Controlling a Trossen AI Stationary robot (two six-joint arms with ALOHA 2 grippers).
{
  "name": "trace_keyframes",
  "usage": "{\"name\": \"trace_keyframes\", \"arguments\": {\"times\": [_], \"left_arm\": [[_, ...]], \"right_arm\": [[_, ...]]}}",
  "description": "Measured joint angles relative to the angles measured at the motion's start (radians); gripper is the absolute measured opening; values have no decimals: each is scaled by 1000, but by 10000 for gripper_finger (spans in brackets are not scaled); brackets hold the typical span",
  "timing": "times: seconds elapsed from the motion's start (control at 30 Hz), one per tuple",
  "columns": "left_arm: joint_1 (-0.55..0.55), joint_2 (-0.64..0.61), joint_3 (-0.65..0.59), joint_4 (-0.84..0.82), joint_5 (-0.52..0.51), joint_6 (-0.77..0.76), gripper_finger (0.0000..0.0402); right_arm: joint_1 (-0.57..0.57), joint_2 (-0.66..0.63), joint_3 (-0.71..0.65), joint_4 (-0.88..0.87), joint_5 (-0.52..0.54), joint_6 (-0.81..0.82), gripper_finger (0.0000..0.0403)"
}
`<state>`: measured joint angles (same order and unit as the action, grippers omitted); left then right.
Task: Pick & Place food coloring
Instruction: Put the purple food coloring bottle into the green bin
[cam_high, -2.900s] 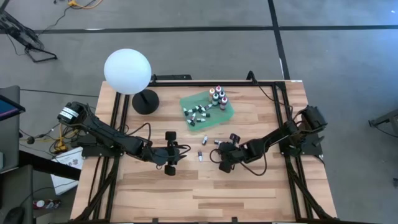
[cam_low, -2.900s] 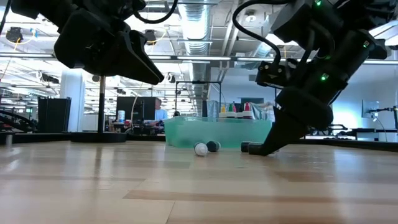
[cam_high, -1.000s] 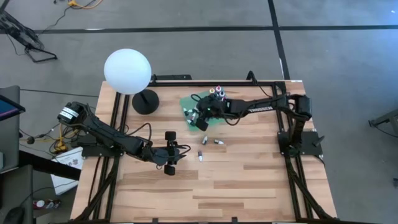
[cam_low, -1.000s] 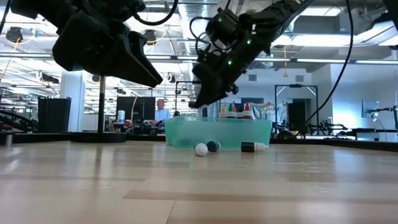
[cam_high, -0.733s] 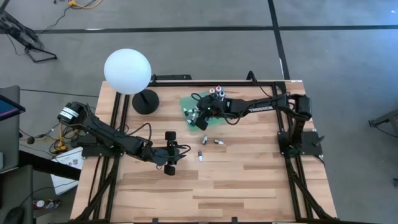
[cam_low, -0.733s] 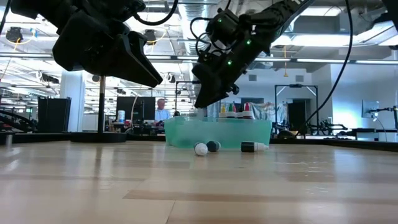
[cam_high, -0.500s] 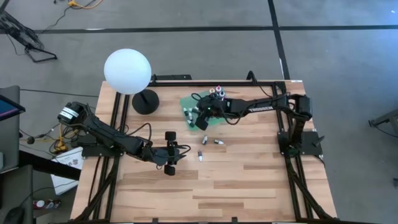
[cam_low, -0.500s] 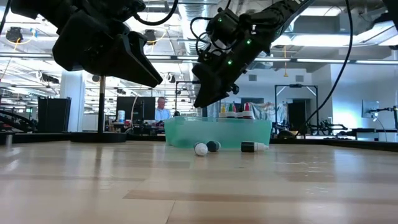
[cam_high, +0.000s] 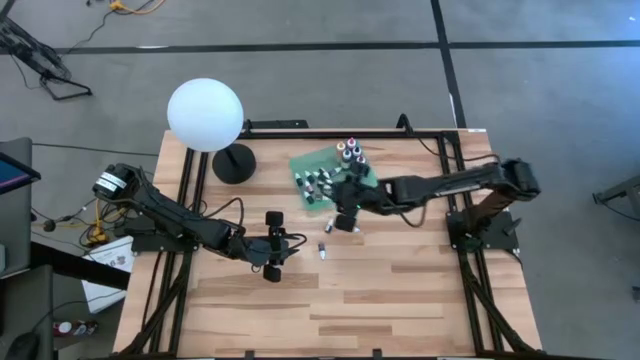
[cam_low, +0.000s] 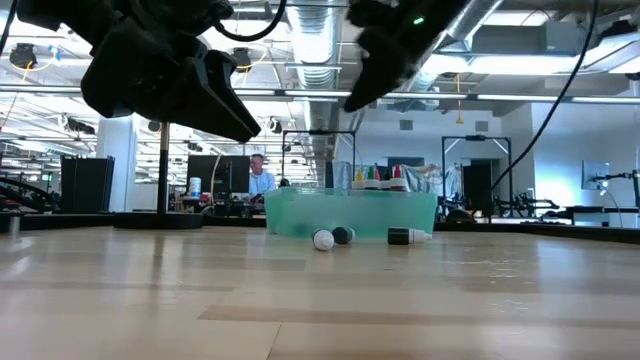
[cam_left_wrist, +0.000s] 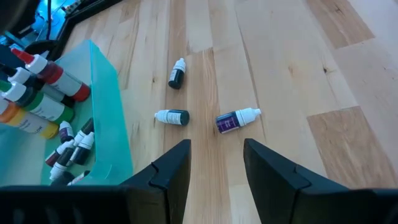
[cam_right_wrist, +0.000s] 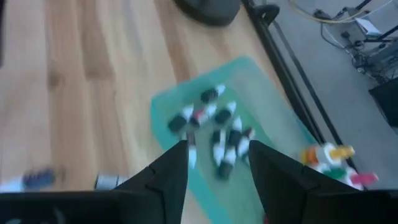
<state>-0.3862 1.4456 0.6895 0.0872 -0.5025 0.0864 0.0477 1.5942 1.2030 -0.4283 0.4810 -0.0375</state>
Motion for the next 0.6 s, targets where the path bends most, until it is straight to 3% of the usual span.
{"name": "trace_keyframes", "arguments": {"times": [0.2, 0.43, 0.6], "left_arm": [[0, 0, 0, 15, 1, -1, 142], [0, 0, 0, 86, 2, 0, 142], [0, 0, 0, 143, -66, 2, 142]], "right_arm": [[45, -172, -182, 8, 19, 28, 150], [143, -419, -515, 305, 16, 32, 142], [215, -545, -620, 427, 16, 108, 138]]}}
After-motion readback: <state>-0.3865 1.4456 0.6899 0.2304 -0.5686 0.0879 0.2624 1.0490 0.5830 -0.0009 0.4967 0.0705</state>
